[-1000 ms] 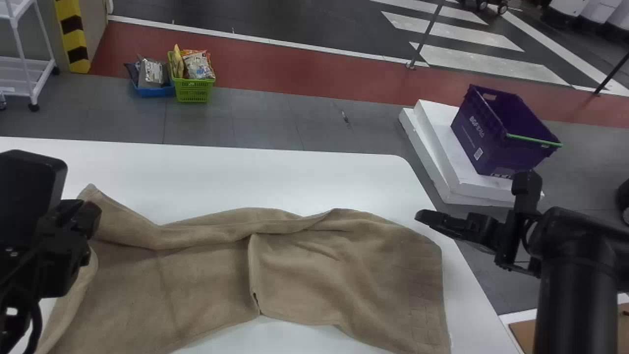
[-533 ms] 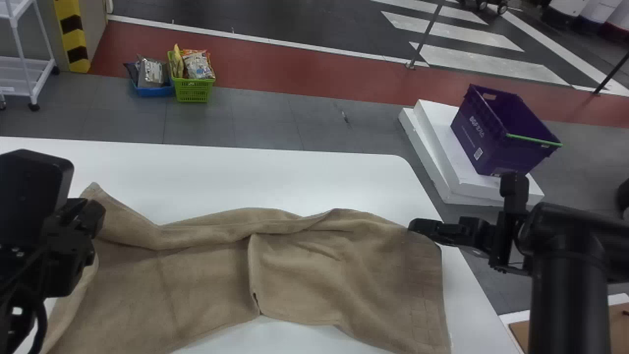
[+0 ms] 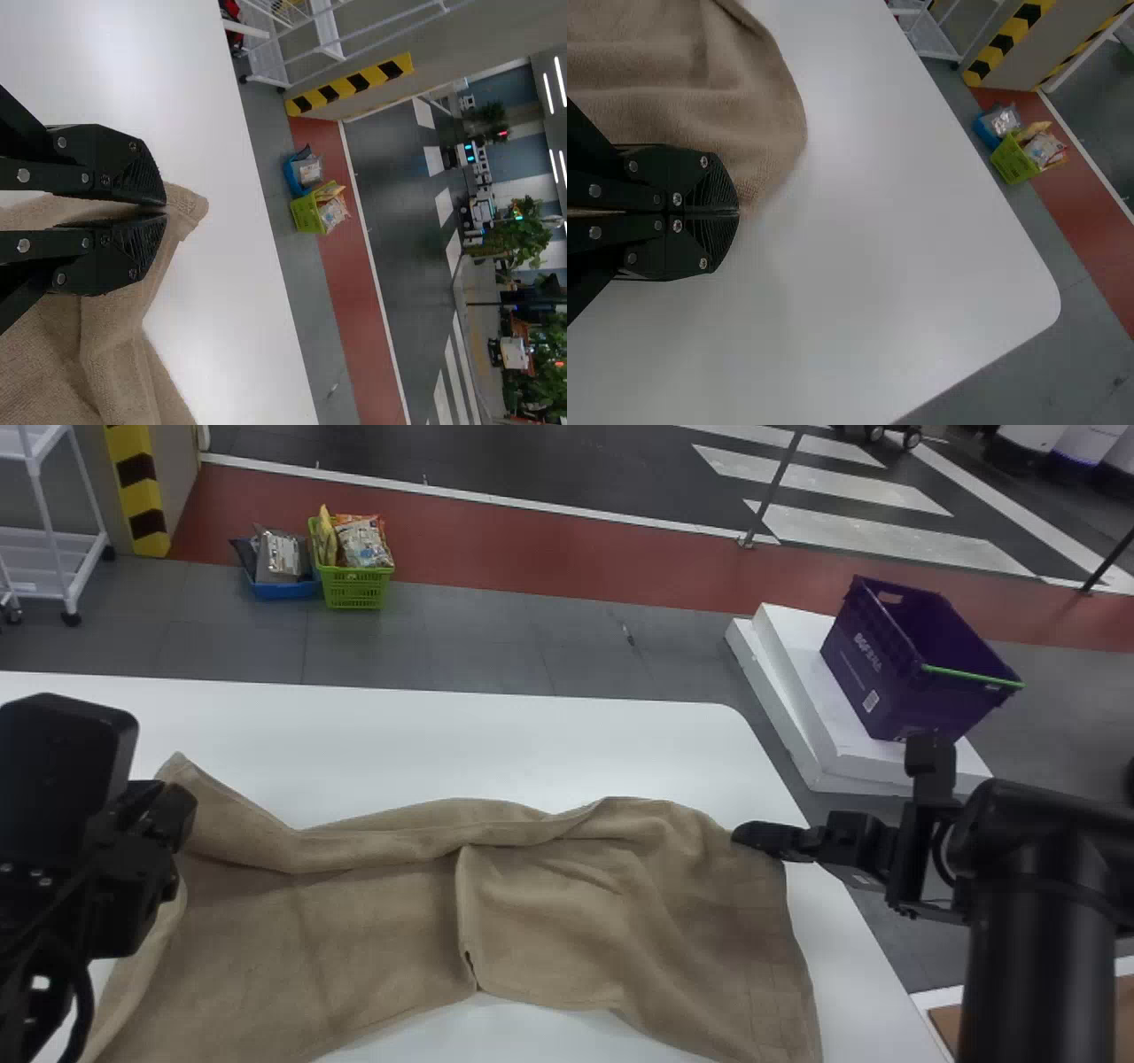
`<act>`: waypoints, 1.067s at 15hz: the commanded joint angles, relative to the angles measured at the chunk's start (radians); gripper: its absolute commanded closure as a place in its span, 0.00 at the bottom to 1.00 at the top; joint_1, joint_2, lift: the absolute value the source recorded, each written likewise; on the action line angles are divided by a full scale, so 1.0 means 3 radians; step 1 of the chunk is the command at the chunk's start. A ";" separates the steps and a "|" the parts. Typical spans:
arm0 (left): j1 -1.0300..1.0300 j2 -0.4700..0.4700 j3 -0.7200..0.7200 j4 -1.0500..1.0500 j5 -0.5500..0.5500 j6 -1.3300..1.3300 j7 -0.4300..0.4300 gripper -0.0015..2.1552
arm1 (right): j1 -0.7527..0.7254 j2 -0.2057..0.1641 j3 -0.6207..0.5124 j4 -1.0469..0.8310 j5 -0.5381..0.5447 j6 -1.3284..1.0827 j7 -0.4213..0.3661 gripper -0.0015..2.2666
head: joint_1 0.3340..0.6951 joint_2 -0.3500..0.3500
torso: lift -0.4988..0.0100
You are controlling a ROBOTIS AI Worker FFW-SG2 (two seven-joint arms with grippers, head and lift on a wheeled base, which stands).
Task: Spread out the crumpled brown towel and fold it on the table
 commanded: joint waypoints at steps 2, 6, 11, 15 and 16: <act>0.0042 -0.0001 -0.0008 -0.0016 0.0000 0.0000 0.0005 0.47 | 0.0179 0.0154 0.0050 -0.0871 -0.0202 0.0404 0.0156 0.63 | 1.00 0.07 | 0.73; 0.0134 0.0004 0.0022 -0.0154 -0.0005 0.0000 0.0000 0.47 | 0.0772 0.0307 0.0786 -0.1817 0.0028 0.0404 0.0227 0.63 | 1.00 0.19 | 0.73; 0.0139 0.0004 0.0074 -0.0195 0.0000 0.0000 -0.0041 0.46 | 0.1048 0.0368 0.1507 -0.1709 0.0759 0.0404 0.0279 0.26 | 1.00 0.33 | 0.73; 0.0221 0.0009 0.0079 -0.0271 -0.0005 0.0000 -0.0046 0.47 | 0.1048 0.0547 0.1180 -0.1970 0.0534 0.0404 0.0555 0.05 | 1.00 0.39 | 0.73; 0.0237 0.0009 0.0079 -0.0287 -0.0005 0.0000 -0.0046 0.47 | 0.1012 0.0644 0.1006 -0.1975 0.0391 0.0404 0.0550 0.04 | 1.00 0.39 | 0.73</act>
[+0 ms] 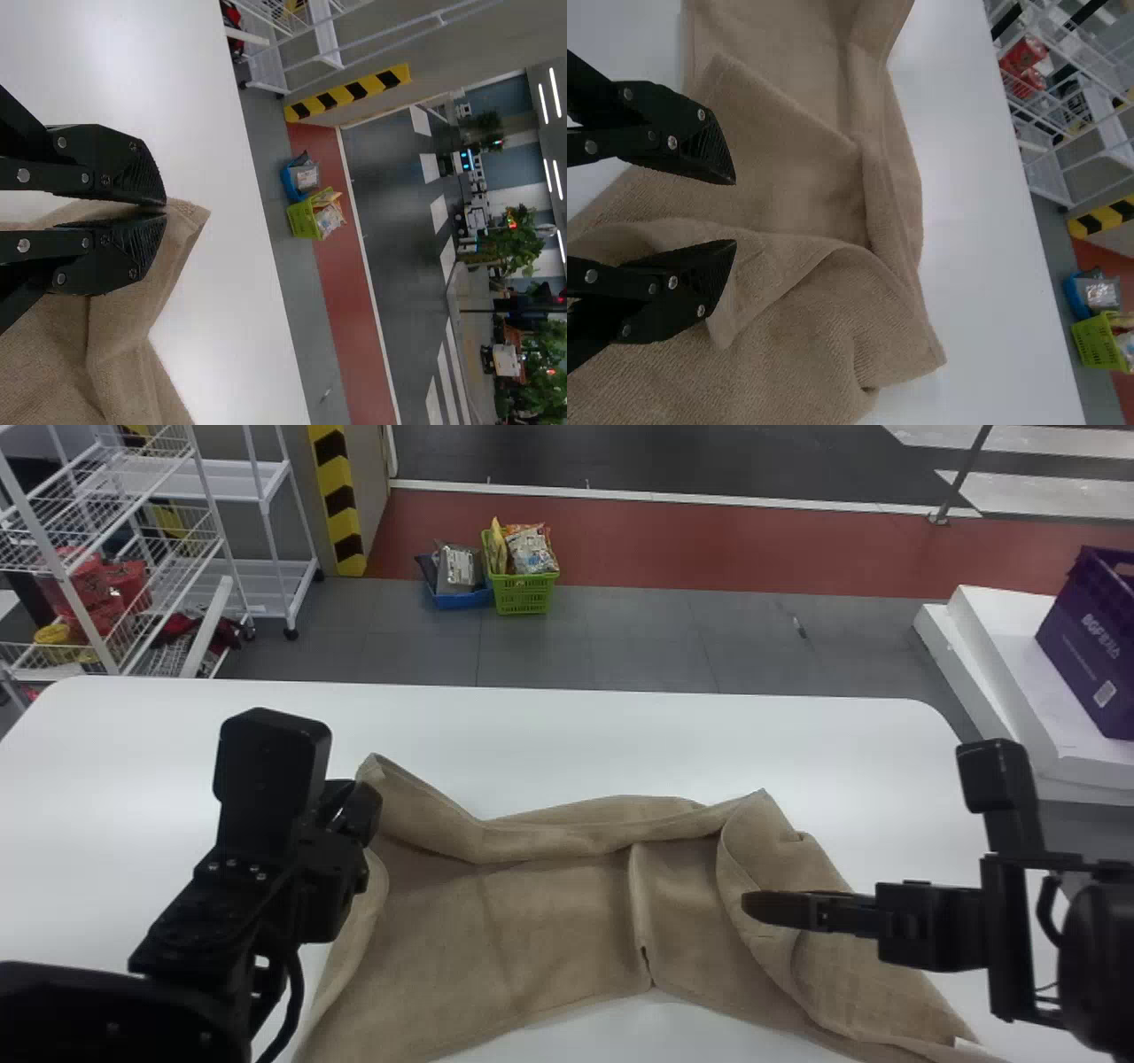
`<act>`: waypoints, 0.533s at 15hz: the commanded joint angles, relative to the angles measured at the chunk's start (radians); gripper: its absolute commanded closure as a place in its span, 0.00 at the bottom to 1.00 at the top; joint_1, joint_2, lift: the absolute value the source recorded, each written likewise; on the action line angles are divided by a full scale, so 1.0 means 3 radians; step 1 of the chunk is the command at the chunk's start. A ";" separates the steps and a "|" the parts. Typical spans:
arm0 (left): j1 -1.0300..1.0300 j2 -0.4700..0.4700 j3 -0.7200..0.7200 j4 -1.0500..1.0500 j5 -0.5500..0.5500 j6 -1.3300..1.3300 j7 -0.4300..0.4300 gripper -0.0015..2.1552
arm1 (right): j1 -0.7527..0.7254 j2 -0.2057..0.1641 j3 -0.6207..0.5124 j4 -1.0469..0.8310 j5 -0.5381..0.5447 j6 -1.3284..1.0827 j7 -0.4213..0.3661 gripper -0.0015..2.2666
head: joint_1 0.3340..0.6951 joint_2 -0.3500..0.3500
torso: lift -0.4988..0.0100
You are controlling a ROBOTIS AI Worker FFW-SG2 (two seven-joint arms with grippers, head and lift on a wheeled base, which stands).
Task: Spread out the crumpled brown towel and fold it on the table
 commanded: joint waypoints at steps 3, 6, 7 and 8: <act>0.0042 0.0001 -0.0031 -0.0045 -0.0012 0.0000 -0.0001 0.47 | -0.0046 0.0306 -0.0600 -0.0061 -0.0601 0.0038 -0.0335 0.05 | 1.00 0.38 | 0.73; 0.0093 0.0011 -0.0051 -0.0050 -0.0037 -0.0010 0.0004 0.47 | 0.0265 0.0306 -0.0882 -0.0158 -0.1322 0.0038 -0.1102 0.05 | 1.00 0.33 | 0.73; 0.0103 0.0016 -0.0046 -0.0050 -0.0042 -0.0010 -0.0001 0.47 | 0.0352 0.0306 -0.1004 -0.0158 -0.1629 0.0038 -0.1368 0.06 | 1.00 0.31 | 0.73; 0.0108 0.0026 -0.0041 -0.0050 -0.0042 -0.0020 -0.0006 0.46 | 0.0378 0.0306 -0.1081 -0.0148 -0.1757 0.0038 -0.1480 0.08 | 1.00 0.30 | 0.73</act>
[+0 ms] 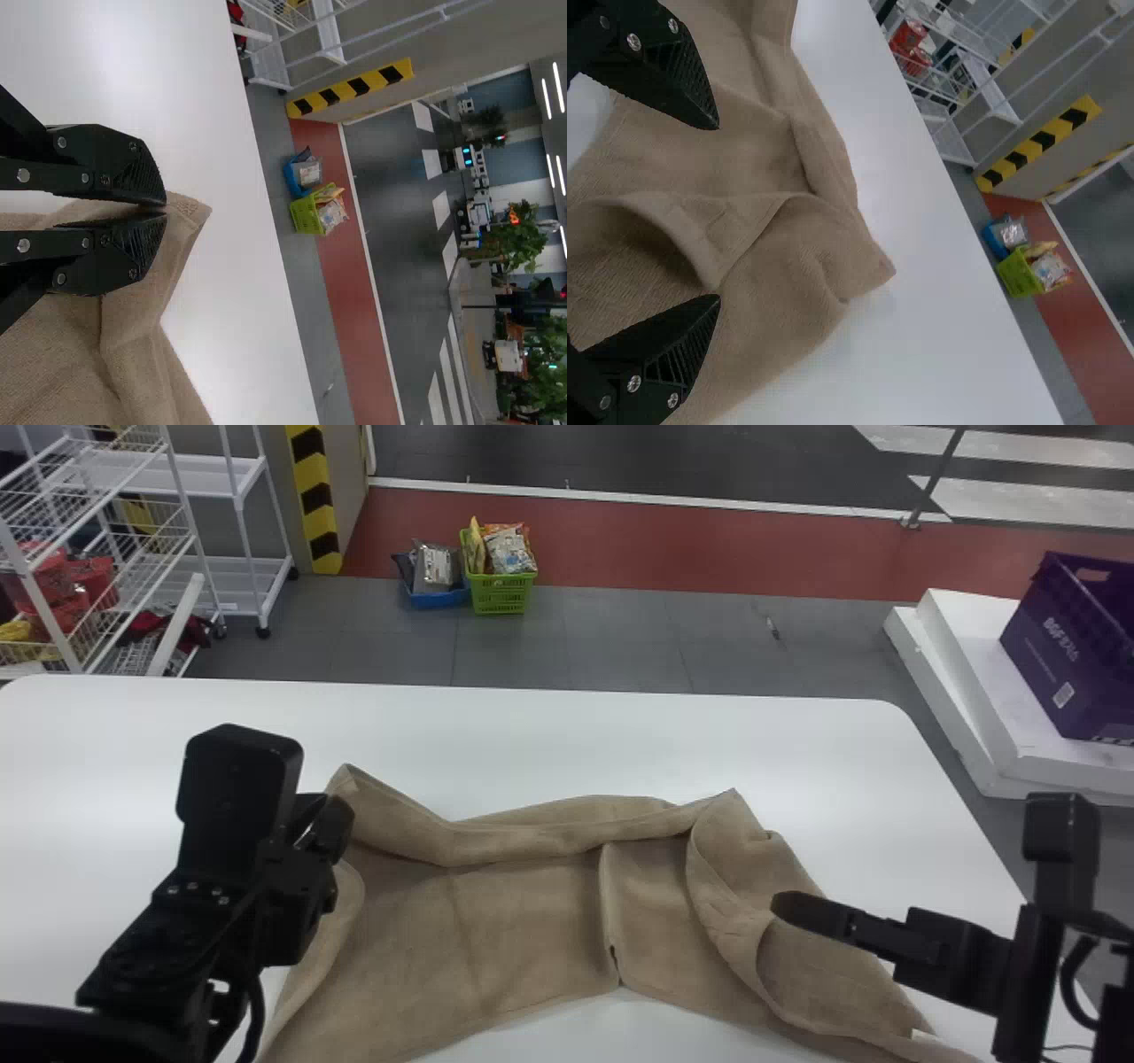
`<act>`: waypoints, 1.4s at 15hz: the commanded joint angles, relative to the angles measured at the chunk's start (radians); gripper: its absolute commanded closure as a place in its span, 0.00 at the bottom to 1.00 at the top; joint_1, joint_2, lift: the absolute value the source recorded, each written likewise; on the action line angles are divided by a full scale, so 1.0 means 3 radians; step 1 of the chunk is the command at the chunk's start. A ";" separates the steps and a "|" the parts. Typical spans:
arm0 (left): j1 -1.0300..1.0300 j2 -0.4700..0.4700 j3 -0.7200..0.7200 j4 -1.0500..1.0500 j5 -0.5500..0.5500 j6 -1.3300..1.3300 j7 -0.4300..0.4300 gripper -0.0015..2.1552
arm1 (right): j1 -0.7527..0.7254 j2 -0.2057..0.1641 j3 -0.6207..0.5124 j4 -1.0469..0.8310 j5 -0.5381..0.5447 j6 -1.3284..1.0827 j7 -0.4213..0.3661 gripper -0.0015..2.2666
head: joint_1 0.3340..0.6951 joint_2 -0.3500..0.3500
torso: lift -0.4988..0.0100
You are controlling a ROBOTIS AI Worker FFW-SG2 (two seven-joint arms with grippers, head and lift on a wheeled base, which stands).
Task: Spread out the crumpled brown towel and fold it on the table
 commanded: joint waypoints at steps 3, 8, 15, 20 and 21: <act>-0.0011 0.0010 -0.0005 0.0015 -0.0004 -0.0027 -0.0003 0.47 | 0.0074 0.0019 -0.0114 0.0040 -0.0259 0.0038 -0.0087 0.10 | 1.00 0.27 | 0.73; -0.0016 0.0015 0.0021 0.0041 0.0016 -0.0037 -0.0003 0.47 | -0.0207 0.0019 0.0065 0.0260 -0.0172 0.0038 -0.0327 0.13 | 1.00 0.28 | 0.73; -0.0006 0.0020 0.0118 0.0041 0.0042 -0.0150 -0.0049 0.47 | -0.0351 0.0019 0.0182 0.0552 -0.0106 0.0038 -0.0368 0.21 | 1.00 0.32 | 0.73; -0.0006 0.0020 0.0108 0.0041 0.0042 -0.0160 -0.0044 0.47 | -0.0427 0.0019 0.0280 0.0644 -0.0045 0.0038 -0.0409 0.26 | 1.00 0.34 | 0.73; -0.0006 0.0020 0.0113 0.0036 0.0042 -0.0160 -0.0044 0.47 | -0.0438 0.0019 0.0285 0.0659 -0.0045 0.0038 -0.0419 0.26 | 1.00 0.34 | 0.73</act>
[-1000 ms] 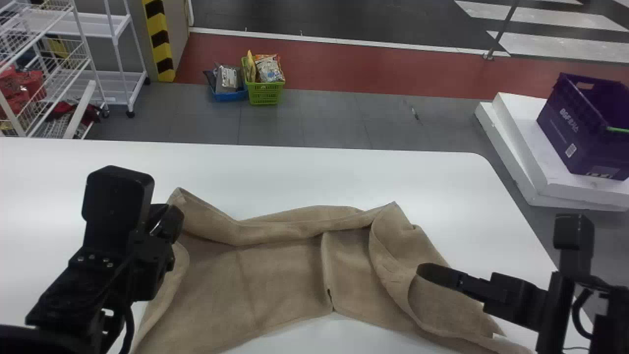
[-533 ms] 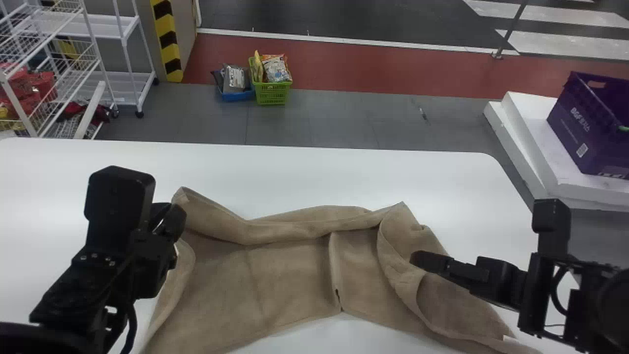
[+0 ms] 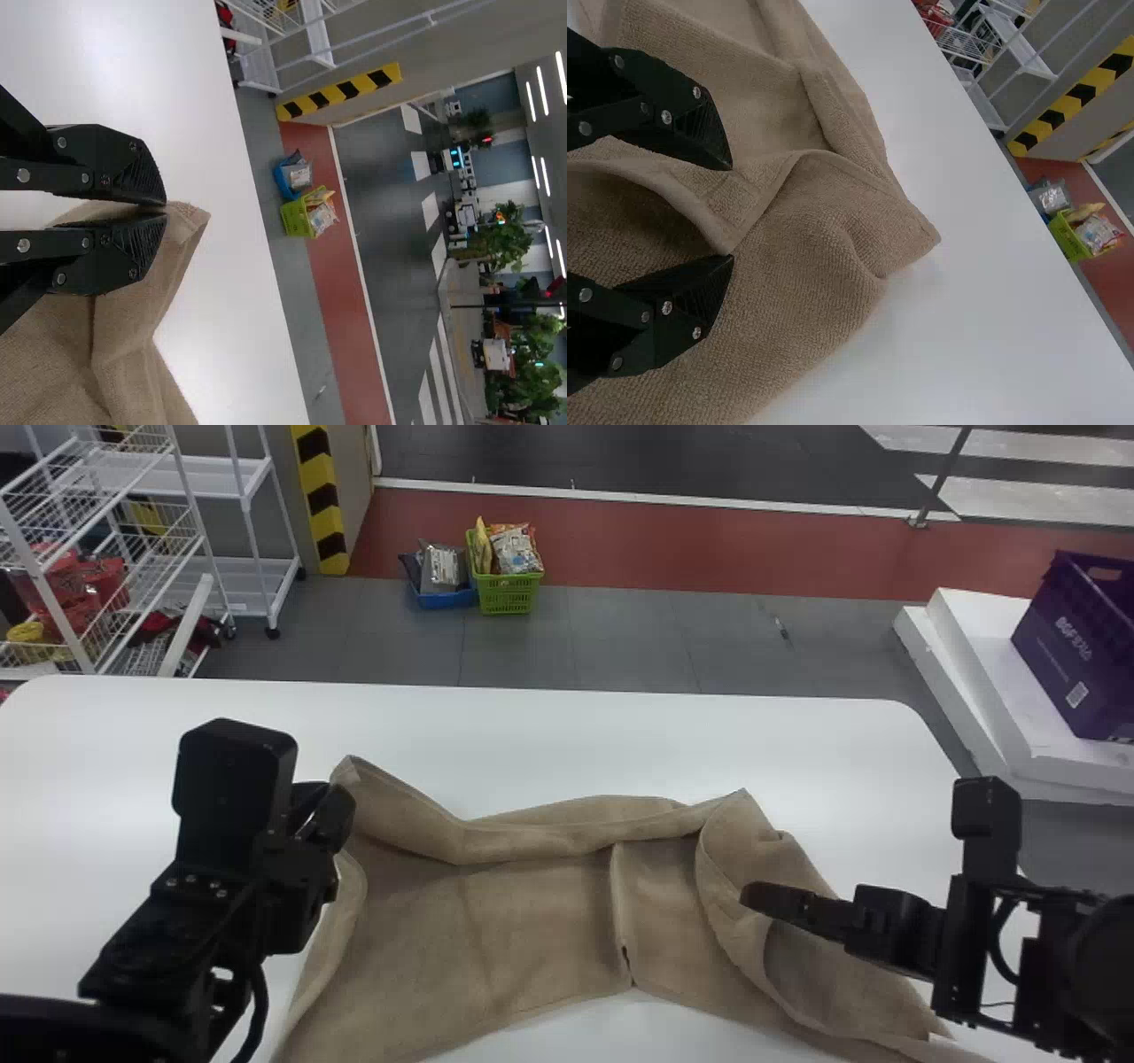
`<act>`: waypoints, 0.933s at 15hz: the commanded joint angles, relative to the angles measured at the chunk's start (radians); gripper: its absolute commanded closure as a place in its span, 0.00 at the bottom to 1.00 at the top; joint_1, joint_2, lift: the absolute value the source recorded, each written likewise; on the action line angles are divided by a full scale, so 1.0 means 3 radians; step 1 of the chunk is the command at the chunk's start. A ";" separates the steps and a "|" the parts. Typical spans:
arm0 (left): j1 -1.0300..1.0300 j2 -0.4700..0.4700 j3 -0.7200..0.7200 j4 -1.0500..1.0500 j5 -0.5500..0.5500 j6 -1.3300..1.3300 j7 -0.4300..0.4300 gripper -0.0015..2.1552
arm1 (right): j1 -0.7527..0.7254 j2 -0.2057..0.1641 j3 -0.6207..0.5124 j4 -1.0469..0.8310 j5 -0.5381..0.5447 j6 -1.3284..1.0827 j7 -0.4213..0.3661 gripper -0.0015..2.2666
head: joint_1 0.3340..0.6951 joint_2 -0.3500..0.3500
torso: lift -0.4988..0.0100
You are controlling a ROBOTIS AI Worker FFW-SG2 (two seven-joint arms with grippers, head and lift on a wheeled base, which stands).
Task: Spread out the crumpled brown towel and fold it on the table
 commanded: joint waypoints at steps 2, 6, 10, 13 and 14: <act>0.0010 0.0004 0.0008 -0.0010 0.0000 0.0000 0.0000 0.47 | -0.0037 0.0018 0.0041 0.0051 0.0002 0.0038 -0.0022 0.40 | 1.00 0.35 | 0.73; 0.0036 0.0004 0.0013 -0.0036 0.0000 -0.0010 0.0005 0.47 | -0.0042 0.0018 0.0031 0.0056 0.0002 0.0038 -0.0007 0.67 | 1.00 0.36 | 0.73; 0.0067 0.0004 0.0023 -0.0067 0.0000 -0.0010 0.0000 0.47 | 0.0034 0.0018 -0.0015 -0.0092 -0.0008 0.0038 0.0055 0.73 | 1.00 0.36 | 0.73; 0.0107 0.0004 0.0125 -0.0174 0.0000 0.0000 -0.0061 0.46 | 0.0070 0.0018 -0.0092 -0.0527 0.0007 0.0038 0.0275 0.73 | 1.00 0.36 | 0.73; 0.0107 0.0004 0.0171 -0.0251 0.0010 0.0020 -0.0092 0.46 | 0.0065 0.0000 -0.0127 -0.0634 0.0007 0.0038 0.0290 0.73 | 1.00 0.36 | 0.73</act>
